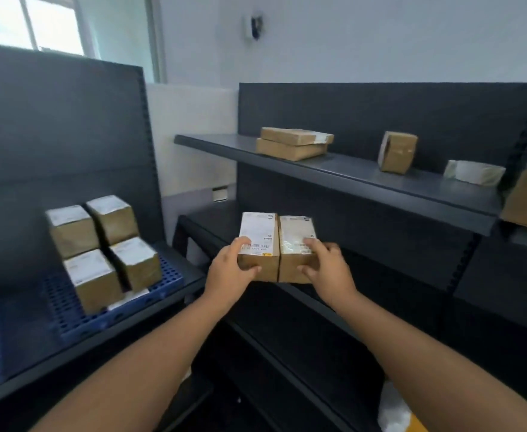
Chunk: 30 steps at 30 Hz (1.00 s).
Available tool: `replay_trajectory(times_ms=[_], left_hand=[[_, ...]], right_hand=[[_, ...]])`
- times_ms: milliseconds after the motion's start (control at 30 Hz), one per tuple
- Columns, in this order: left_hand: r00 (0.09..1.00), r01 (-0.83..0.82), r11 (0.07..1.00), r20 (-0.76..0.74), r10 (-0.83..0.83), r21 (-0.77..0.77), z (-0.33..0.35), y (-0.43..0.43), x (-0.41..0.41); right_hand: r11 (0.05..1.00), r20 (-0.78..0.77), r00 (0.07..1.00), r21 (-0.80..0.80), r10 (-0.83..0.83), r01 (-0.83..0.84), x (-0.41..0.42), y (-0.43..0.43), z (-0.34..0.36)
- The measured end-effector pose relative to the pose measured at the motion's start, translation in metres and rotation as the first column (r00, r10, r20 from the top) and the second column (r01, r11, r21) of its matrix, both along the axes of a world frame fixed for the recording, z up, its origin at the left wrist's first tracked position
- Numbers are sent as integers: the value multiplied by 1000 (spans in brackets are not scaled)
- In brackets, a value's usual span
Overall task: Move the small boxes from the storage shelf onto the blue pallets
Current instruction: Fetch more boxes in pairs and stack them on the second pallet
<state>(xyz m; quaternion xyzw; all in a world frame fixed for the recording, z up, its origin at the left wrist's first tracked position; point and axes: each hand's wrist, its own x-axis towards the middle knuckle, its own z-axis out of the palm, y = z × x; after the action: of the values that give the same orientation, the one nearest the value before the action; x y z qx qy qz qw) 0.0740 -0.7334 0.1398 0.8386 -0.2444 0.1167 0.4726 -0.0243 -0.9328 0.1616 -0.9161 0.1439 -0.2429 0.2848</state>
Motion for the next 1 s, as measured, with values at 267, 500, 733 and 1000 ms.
replay_trajectory(times_ms=[267, 500, 733, 1000], left_hand=[[961, -275, 961, 18, 275, -9, 16, 151, 45], [867, -499, 866, 44, 497, 43, 25, 233, 66], [774, -629, 765, 25, 632, 138, 19, 258, 91], [685, -708, 668, -6, 728, 227, 0, 245, 120]], right_hand=[[965, 27, 965, -1, 261, -261, 101, 134, 19], [904, 22, 905, 26, 425, -426, 170, 202, 26], [819, -22, 818, 21, 574, -574, 239, 221, 18], [731, -94, 725, 42, 682, -682, 295, 223, -4]])
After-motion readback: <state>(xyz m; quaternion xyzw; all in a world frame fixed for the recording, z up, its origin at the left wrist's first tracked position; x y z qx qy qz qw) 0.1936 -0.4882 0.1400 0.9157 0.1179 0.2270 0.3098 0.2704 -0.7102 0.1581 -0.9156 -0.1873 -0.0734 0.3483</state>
